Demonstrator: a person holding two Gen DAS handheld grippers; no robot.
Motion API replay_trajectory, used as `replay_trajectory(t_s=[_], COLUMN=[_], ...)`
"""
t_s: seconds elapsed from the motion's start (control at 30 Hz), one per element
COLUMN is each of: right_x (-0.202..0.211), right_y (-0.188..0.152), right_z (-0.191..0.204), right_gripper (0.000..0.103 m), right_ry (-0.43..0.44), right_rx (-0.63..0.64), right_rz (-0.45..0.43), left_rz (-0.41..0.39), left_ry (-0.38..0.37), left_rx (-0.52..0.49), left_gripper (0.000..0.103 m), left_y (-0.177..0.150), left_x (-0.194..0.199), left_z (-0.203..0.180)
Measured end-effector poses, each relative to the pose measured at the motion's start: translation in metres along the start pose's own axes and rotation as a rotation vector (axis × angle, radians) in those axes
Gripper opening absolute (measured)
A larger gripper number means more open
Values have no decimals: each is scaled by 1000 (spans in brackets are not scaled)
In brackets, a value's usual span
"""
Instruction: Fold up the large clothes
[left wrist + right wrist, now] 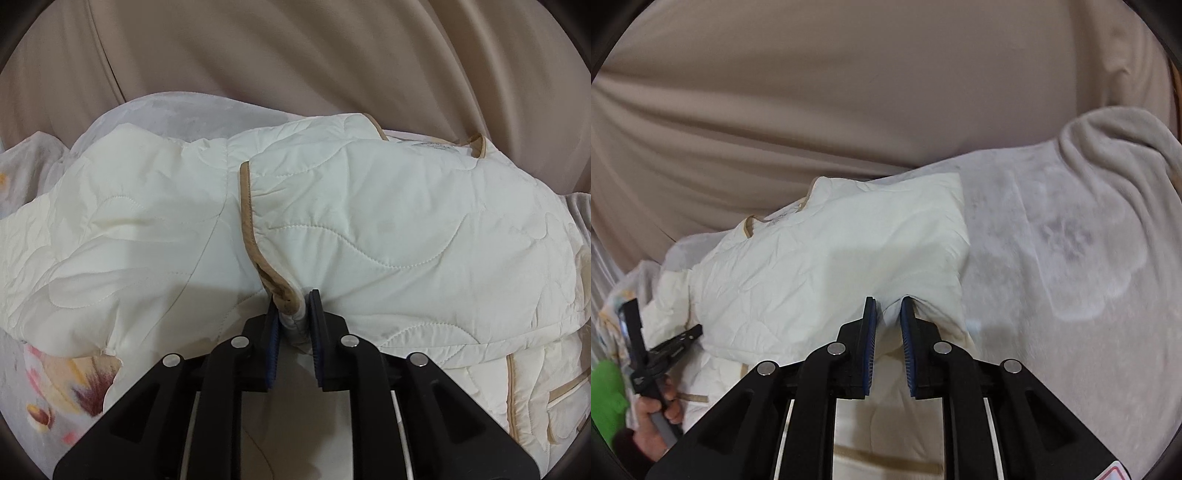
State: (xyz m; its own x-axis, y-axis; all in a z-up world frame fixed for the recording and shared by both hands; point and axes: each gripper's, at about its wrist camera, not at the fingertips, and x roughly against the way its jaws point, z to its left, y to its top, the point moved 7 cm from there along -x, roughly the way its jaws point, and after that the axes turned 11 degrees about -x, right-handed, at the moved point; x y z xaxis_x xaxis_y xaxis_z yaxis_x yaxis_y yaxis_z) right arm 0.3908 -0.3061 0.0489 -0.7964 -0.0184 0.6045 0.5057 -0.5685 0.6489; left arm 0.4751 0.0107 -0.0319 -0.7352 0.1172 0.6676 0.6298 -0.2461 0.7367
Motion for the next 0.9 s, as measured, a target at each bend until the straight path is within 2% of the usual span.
replay_trajectory(t_s=[0.07,0.1,0.13,0.17,0.23,0.3,0.37,0.4,0.47,0.53,0.6,0.67,0.7,0.77,0.8,0.87,0.9], right_x=[-20,-35,-49,-52,-38,-21,-4,7,21,28,19,-7,-28,-67,-82,-81,-75], right_y=[-1,-8,-19,-25,-26,-25,-20,-14,-3,10,16,16,14,7,4,11,15], right_z=[-17,-28,-43,-54,-69,-86,-102,-105,-96,-63,-30,-4,-1,-18,-34,-51,-63], right_gripper=[11,7,7,7,8,4,8,9,11,14,17,20,20,11,10,2,0], right_ry=[-72,-111,-113,-74,-30,-88,-158,-166,-122,-57,-15,5,-14,-104,-119,-103,-152], right_rx=[14,9,-23,-68,-123,-141,-148,-149,-130,-85,-11,61,83,91,82,13,-13], right_rz=[24,62,123,150,157,141,97,58,13,-15,-24,-1,30,84,97,73,54], left_rz=[-1,-2,-3,-4,-6,-8,-9,-10,-18,-33,-39,-22,-15,-6,-2,5,4], left_ry=[4,5,6,5,6,7,16,23,48,68,83,83,81,67,61,44,41], left_rx=[-8,-11,-14,-15,-13,-13,-16,-21,-29,-32,-26,-16,-8,15,24,45,54], left_gripper=[17,22,24,24,28,28,30,35,51,78,87,87,87,89,89,89,89], left_y=[-1,-1,-1,-1,-1,0,0,1,2,3,3,2,2,1,0,-2,-2], left_x=[-1,-1,0,-1,-2,-2,-2,-2,1,5,7,5,4,2,1,-1,-1], left_z=[0,-1,0,0,2,2,2,2,1,1,3,5,7,11,12,16,17])
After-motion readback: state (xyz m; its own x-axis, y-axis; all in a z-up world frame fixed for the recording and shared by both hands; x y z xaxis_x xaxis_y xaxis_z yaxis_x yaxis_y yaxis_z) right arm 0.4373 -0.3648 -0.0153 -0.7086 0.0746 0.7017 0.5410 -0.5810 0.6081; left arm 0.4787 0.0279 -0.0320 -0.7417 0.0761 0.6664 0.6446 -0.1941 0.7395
